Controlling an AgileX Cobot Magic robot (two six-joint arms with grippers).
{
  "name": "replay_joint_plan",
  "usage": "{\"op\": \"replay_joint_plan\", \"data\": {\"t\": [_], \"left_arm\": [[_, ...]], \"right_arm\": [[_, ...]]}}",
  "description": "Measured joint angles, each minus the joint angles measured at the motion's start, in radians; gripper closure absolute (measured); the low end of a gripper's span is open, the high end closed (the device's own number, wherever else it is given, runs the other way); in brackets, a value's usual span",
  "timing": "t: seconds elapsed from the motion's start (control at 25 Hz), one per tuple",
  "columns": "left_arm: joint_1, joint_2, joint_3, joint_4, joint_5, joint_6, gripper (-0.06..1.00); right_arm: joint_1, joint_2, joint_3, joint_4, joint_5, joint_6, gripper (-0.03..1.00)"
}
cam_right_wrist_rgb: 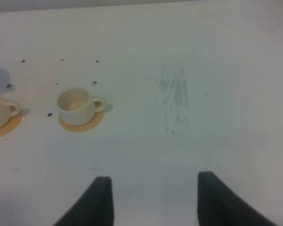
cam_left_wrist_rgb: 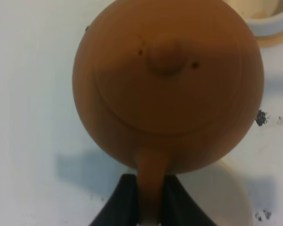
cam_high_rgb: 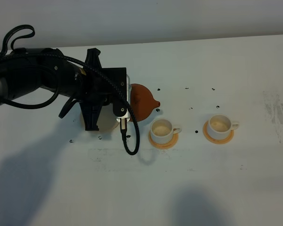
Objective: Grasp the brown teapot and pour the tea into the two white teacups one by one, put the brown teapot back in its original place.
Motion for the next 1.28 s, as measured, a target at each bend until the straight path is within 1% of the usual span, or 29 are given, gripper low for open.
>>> {"op": "replay_joint_plan", "data": {"t": [0.48,0.56,0.88,1.08,1.28], "left_arm": [[-0.003,0.025,0.000,0.012,-0.001,0.131,0.83],[-0.010,0.031,0.000,0.021,-0.010,0.137,0.83],[-0.020,0.031,0.000,0.103,-0.057,0.140,0.83],[-0.021,0.031,0.000,0.126,-0.058,0.141,0.83],[-0.036,0.031,0.000,0.132,-0.085,0.143,0.83]], "right_arm": [[0.000,0.000,0.000,0.000,0.000,0.000,0.55],[0.000,0.000,0.000,0.000,0.000,0.000,0.55],[0.000,0.000,0.000,0.000,0.000,0.000,0.55],[0.000,0.000,0.000,0.000,0.000,0.000,0.55],[0.000,0.000,0.000,0.000,0.000,0.000,0.55]]}}
